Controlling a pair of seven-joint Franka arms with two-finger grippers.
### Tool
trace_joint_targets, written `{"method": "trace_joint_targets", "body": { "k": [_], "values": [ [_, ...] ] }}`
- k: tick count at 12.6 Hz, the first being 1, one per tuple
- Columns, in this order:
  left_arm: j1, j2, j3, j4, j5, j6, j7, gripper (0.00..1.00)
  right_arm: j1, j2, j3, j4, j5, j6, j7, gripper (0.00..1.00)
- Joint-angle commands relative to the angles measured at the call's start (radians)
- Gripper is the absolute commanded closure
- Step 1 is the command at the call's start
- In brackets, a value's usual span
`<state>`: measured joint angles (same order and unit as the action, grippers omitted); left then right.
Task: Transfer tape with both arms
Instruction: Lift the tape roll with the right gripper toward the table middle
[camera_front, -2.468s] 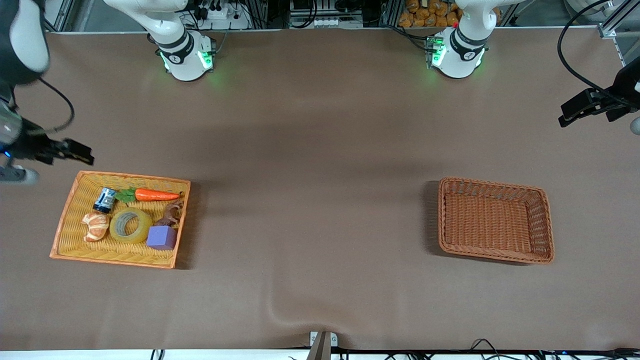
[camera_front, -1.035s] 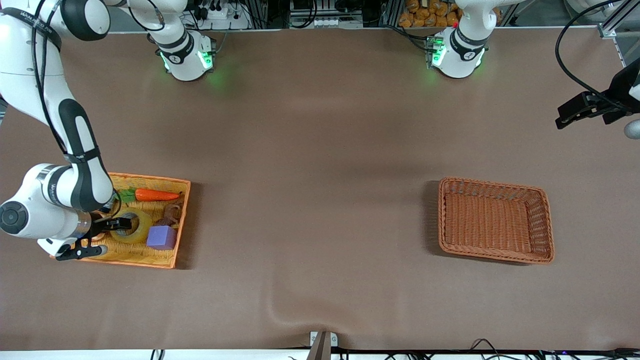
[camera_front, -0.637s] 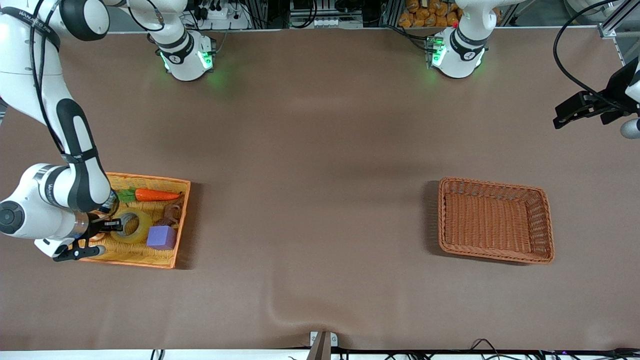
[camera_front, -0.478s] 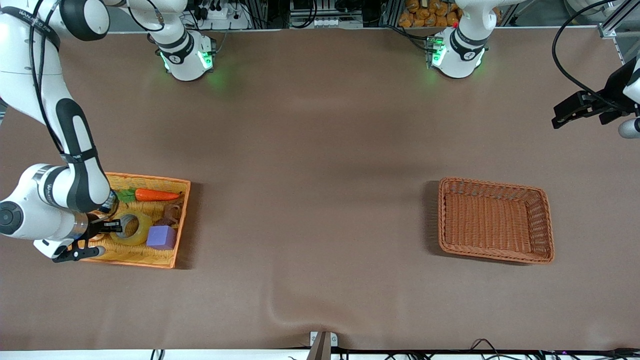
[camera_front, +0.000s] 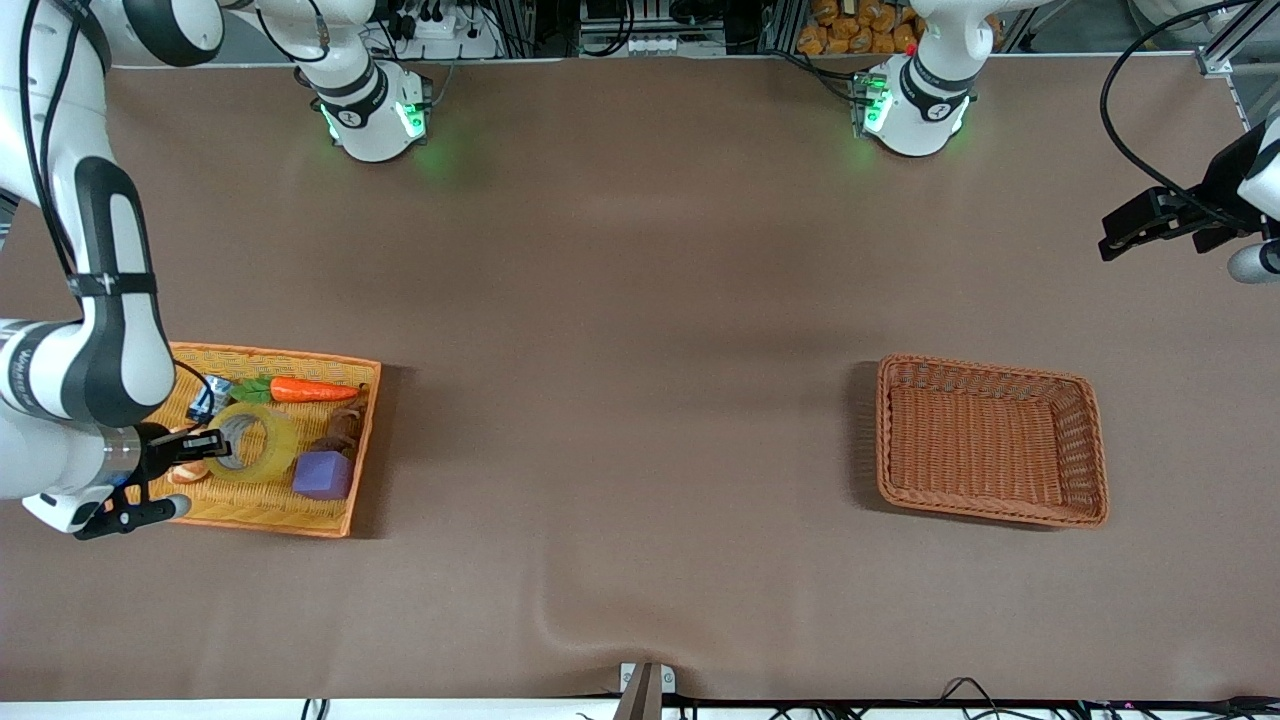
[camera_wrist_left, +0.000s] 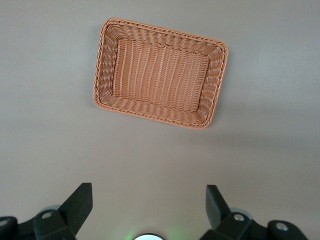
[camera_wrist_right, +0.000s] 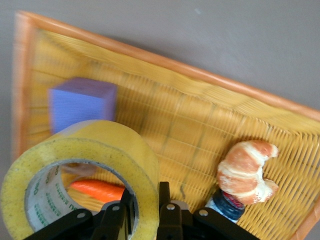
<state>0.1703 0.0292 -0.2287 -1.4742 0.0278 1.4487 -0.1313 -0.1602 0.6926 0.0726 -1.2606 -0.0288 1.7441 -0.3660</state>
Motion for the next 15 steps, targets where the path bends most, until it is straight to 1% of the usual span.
{"method": "trace_joint_targets", "body": {
  "k": [1,2,3,4,6,8,9,10,12,13,15],
  "values": [
    [-0.002,0.003,0.002,0.011,-0.020,-0.011,0.012,0.00,0.014,0.002,0.099,0.032,0.000,-0.028,-0.089,1.00],
    [0.000,0.006,0.002,0.009,-0.020,-0.011,0.012,0.00,0.019,0.004,0.169,0.032,-0.003,-0.024,-0.105,1.00],
    [0.002,0.009,0.002,0.009,-0.020,-0.011,0.012,0.00,0.031,0.008,0.215,0.030,-0.010,-0.018,-0.106,1.00],
    [0.002,0.009,0.002,0.009,-0.020,-0.011,0.013,0.00,0.071,0.022,0.220,0.027,-0.010,-0.002,-0.105,1.00],
    [-0.002,0.012,0.002,0.009,-0.020,-0.011,0.012,0.00,0.178,0.030,0.217,0.018,-0.016,0.121,-0.103,1.00],
    [-0.003,0.021,0.000,0.014,-0.019,-0.011,0.012,0.00,0.298,0.038,0.199,0.018,-0.025,0.161,-0.074,1.00],
    [-0.002,0.021,0.000,0.014,-0.019,-0.011,0.016,0.00,0.368,0.039,0.176,0.017,-0.046,0.173,-0.004,1.00],
    [0.000,0.020,0.000,0.015,-0.019,-0.011,0.022,0.00,0.433,0.048,0.171,0.017,-0.063,0.190,0.059,1.00],
    [0.002,0.020,0.000,0.015,-0.019,-0.011,0.025,0.00,0.528,0.068,0.170,0.015,-0.076,0.264,0.100,1.00],
    [0.003,0.020,0.000,0.015,-0.017,-0.011,0.025,0.00,0.568,0.070,0.162,0.012,-0.085,0.273,0.154,1.00],
    [0.005,0.020,0.000,0.015,-0.019,-0.011,0.025,0.00,0.646,0.074,0.150,-0.017,-0.143,0.333,0.284,1.00]
  ]
}}
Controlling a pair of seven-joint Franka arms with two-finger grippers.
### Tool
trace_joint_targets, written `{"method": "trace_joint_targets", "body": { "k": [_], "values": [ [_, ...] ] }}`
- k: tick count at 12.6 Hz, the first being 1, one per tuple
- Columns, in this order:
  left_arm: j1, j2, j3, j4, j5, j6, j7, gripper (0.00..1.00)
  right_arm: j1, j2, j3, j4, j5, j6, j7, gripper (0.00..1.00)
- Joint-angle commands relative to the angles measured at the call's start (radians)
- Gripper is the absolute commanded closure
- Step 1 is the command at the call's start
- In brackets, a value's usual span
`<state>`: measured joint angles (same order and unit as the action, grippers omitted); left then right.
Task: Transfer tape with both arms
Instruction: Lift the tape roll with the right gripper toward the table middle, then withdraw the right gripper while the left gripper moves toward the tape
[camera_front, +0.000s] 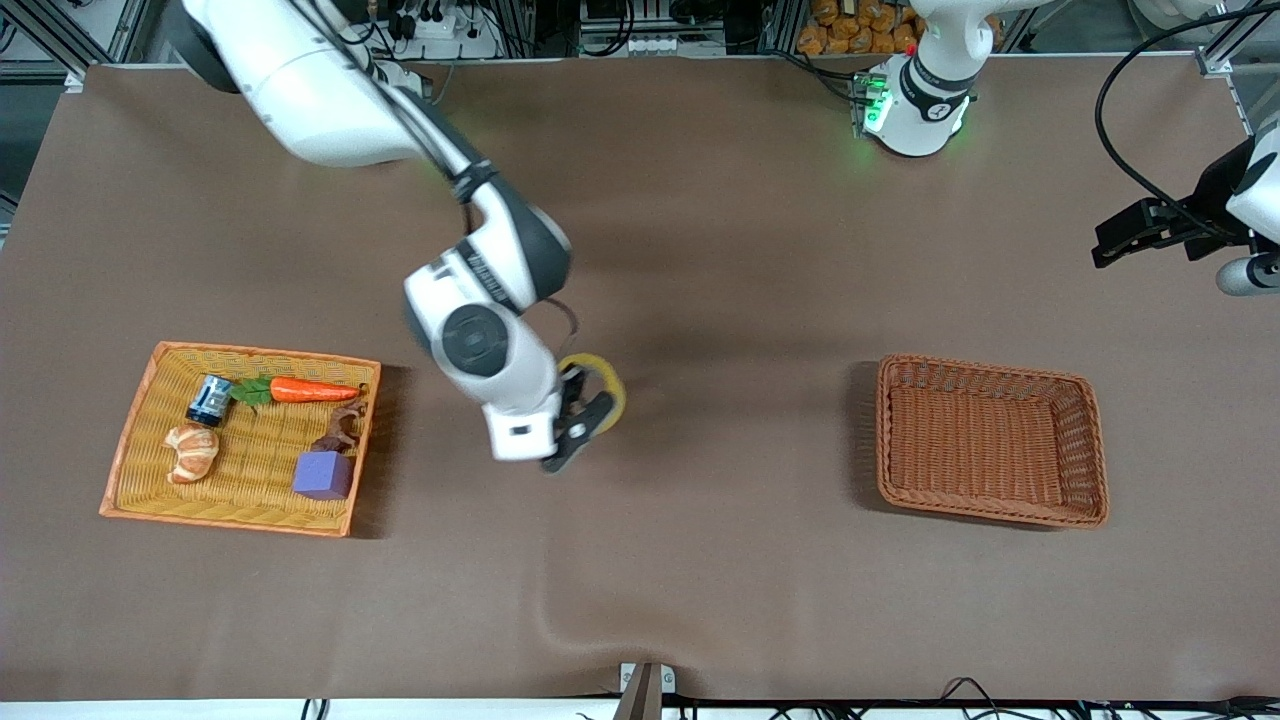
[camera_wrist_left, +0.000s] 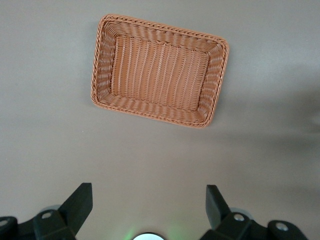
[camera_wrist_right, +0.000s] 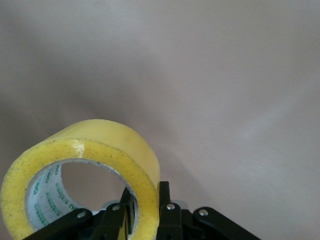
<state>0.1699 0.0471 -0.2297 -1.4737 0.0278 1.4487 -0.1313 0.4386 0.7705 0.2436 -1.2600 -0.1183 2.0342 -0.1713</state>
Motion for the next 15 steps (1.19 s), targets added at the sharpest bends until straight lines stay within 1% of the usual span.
{"method": "trace_joint_targets", "body": {
  "k": [1,2,3,5,6,9,11,12,13,14,15],
  "values": [
    [0.002,0.002,0.001,0.015,-0.019,-0.011,0.025,0.00,0.069,0.006,-0.026,-0.033,-0.091,0.069,0.178,1.00],
    [0.002,0.002,0.001,0.015,-0.019,-0.010,0.025,0.00,0.089,0.013,-0.026,-0.050,-0.113,0.089,0.250,1.00],
    [0.002,0.002,0.001,0.015,-0.019,-0.010,0.025,0.00,0.101,0.018,-0.026,-0.053,-0.115,0.090,0.278,0.98],
    [0.002,0.002,0.001,0.015,-0.020,-0.008,0.025,0.00,0.115,0.021,-0.024,-0.053,-0.110,0.089,0.300,0.23],
    [0.002,0.002,0.001,0.015,-0.020,-0.008,0.025,0.00,0.114,0.019,-0.024,-0.053,-0.109,0.089,0.329,0.00],
    [0.005,0.002,0.001,0.015,-0.020,-0.008,0.025,0.00,0.088,0.004,-0.024,-0.053,-0.100,0.077,0.400,0.00],
    [0.003,0.002,0.001,0.015,-0.020,-0.007,0.025,0.00,-0.001,-0.039,-0.015,-0.053,-0.093,0.014,0.424,0.00],
    [0.002,0.004,0.003,0.015,-0.020,-0.005,0.025,0.00,-0.056,-0.066,-0.007,-0.062,-0.071,-0.005,0.420,0.00],
    [0.000,0.004,0.001,0.013,-0.022,-0.001,0.025,0.00,-0.110,-0.115,0.006,-0.090,-0.013,-0.014,0.415,0.00],
    [-0.001,0.005,0.001,0.012,-0.022,-0.001,0.025,0.00,-0.157,-0.179,0.006,-0.142,0.038,-0.014,0.414,0.00],
    [-0.004,0.005,0.000,0.010,-0.022,-0.001,0.022,0.00,-0.193,-0.244,0.006,-0.198,0.048,-0.014,0.412,0.00]
  ]
}}
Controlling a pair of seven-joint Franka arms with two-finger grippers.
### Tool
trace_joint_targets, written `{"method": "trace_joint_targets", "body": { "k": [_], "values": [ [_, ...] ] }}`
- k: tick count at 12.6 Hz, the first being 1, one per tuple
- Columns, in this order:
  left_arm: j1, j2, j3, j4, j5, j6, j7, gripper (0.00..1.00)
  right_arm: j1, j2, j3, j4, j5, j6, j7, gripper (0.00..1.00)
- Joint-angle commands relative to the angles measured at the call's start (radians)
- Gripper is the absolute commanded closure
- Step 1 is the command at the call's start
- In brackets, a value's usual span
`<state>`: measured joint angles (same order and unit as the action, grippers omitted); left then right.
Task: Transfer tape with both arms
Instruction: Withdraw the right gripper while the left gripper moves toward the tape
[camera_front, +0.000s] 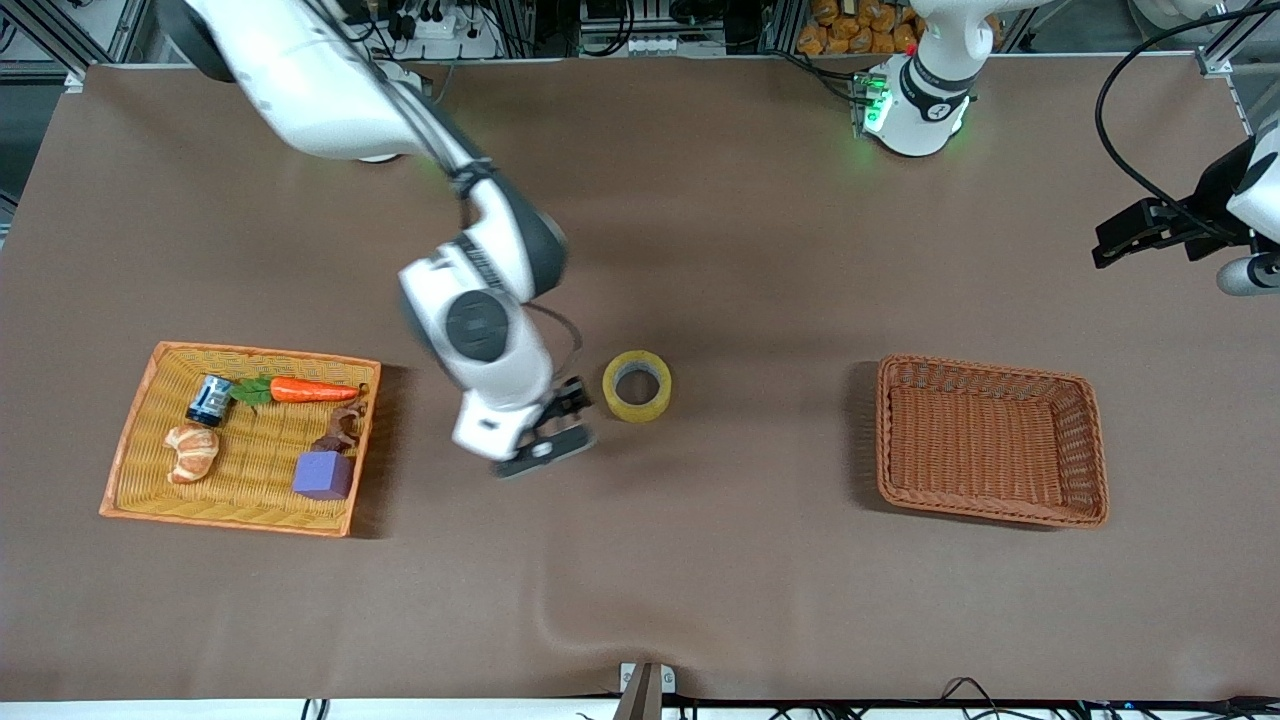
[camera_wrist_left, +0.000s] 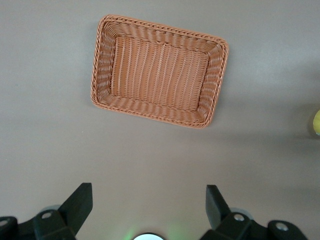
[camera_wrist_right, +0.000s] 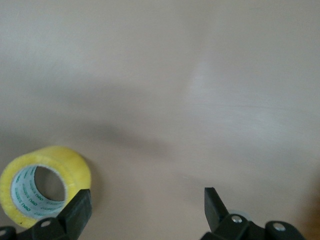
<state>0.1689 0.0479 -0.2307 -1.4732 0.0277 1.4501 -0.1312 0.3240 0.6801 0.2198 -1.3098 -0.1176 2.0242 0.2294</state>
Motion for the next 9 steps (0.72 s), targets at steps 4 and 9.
{"method": "trace_joint_targets", "body": {
  "k": [4,9],
  "values": [
    [-0.049,0.038,0.001,0.007,-0.023,0.019,0.004,0.00,-0.247,-0.430,0.030,-0.403,0.049,-0.056,-0.072,0.00],
    [-0.061,0.067,0.001,0.005,-0.023,0.035,0.004,0.00,-0.356,-0.571,-0.083,-0.427,0.148,-0.241,-0.287,0.00]
  ]
}}
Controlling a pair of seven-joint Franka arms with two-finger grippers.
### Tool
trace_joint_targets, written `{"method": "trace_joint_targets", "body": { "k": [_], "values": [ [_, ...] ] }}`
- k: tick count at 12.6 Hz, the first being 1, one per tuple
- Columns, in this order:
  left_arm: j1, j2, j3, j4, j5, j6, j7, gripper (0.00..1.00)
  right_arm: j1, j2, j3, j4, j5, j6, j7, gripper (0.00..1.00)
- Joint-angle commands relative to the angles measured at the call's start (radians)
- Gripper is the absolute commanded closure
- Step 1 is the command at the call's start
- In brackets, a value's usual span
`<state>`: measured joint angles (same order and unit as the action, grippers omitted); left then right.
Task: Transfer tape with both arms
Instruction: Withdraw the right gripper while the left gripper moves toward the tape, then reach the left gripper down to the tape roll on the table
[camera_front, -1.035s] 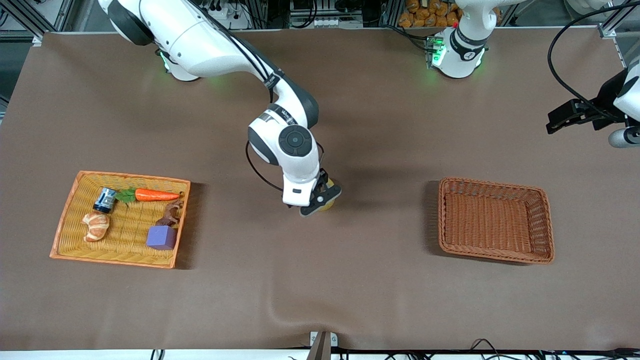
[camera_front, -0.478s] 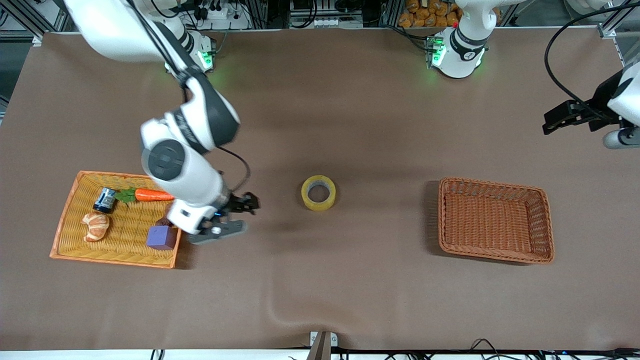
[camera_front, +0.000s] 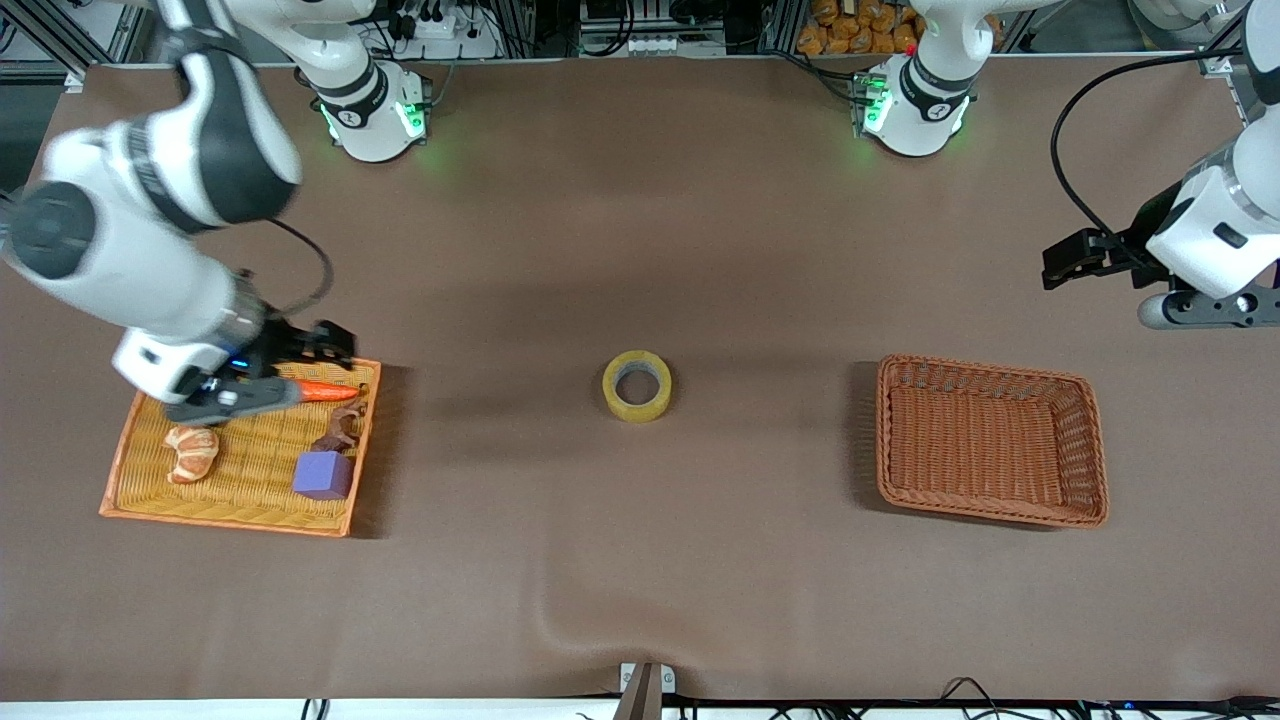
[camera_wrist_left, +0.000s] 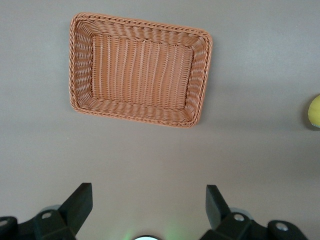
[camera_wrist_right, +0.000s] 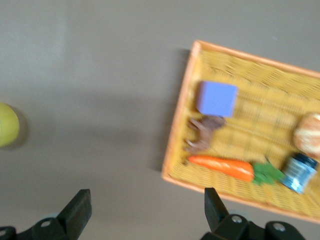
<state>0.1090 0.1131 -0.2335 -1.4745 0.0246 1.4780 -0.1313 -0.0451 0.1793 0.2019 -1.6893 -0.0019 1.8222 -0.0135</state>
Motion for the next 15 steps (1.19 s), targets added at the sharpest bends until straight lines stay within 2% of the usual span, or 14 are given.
{"method": "trace_joint_targets", "body": {
  "k": [1,2,4,6,10,15],
  "values": [
    [-0.002,0.002,0.003,0.006,-0.020,0.008,0.004,0.00,0.042,-0.076,-0.135,-0.047,0.034,-0.070,-0.060,0.00],
    [-0.002,0.008,0.002,0.006,-0.020,0.008,0.002,0.00,0.050,-0.093,-0.189,-0.044,0.036,-0.077,-0.071,0.00],
    [-0.006,0.010,-0.016,-0.012,-0.020,0.011,0.001,0.00,0.036,-0.142,-0.229,-0.044,0.036,-0.098,-0.075,0.00],
    [-0.038,0.013,-0.032,-0.013,-0.025,0.053,-0.002,0.00,0.036,-0.182,-0.256,-0.020,0.037,-0.182,-0.063,0.00],
    [-0.055,0.013,-0.033,-0.035,-0.025,0.054,-0.051,0.00,0.034,-0.224,-0.260,0.054,0.037,-0.219,-0.019,0.00],
    [-0.046,0.032,-0.040,-0.055,-0.028,0.059,-0.062,0.00,-0.002,-0.242,-0.265,0.059,0.037,-0.247,0.035,0.00]
  ]
}}
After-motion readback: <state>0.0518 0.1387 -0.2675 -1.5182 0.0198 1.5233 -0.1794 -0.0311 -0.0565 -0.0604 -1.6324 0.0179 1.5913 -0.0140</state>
